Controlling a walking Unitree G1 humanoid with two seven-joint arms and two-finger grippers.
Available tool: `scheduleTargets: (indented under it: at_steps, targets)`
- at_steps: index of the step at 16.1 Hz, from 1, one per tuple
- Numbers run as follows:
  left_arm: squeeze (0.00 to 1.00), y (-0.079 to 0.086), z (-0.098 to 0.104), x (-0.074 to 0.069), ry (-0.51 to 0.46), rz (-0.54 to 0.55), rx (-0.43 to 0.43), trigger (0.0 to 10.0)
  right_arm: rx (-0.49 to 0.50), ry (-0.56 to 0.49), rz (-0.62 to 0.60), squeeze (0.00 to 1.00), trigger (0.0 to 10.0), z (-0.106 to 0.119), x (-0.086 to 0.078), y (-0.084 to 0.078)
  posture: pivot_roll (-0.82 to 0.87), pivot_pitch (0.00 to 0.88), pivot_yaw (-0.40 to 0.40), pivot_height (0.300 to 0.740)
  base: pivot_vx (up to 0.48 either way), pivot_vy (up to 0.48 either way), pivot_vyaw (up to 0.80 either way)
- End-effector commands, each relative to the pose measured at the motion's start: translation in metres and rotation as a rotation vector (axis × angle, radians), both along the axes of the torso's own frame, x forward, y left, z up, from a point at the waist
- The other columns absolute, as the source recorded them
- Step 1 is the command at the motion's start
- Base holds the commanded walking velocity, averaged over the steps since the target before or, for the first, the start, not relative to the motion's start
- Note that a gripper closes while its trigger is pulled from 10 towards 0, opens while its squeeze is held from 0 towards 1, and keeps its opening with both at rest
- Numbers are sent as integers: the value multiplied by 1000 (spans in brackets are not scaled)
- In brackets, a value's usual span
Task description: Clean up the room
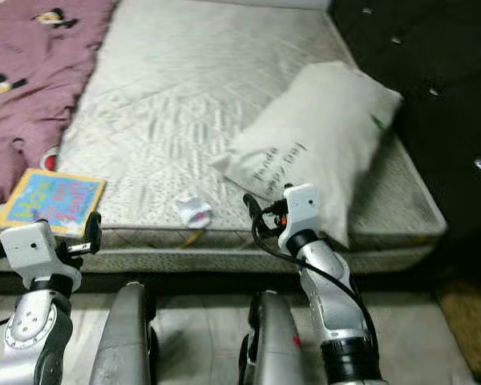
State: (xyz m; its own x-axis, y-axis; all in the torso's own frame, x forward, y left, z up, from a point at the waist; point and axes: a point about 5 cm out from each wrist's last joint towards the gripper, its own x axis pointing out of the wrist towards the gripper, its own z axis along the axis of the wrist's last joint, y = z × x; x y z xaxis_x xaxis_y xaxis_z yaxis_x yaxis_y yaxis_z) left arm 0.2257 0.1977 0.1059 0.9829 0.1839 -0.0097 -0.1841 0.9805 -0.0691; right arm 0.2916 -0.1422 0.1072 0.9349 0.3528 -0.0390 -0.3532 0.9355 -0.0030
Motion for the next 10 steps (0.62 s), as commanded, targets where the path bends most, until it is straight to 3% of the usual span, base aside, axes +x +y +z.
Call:
scheduleTargets:
  at_steps: [1,3,10]
  targets:
    - [0,0,-3,-3,14,7,1,10000,-7,-4,21,0,10000,1,2,3,-3,162,-74,590,0,0,0]
    - [0,0,-3,-3,12,5,1,10000,-4,-3,25,0,10000,1,2,4,-2,160,-75,567,0,0,0]
    - [0,0,-3,-2,10,7,3,10000,0,-8,52,0,10000,1,3,7,0,161,-78,562,0,0,0]
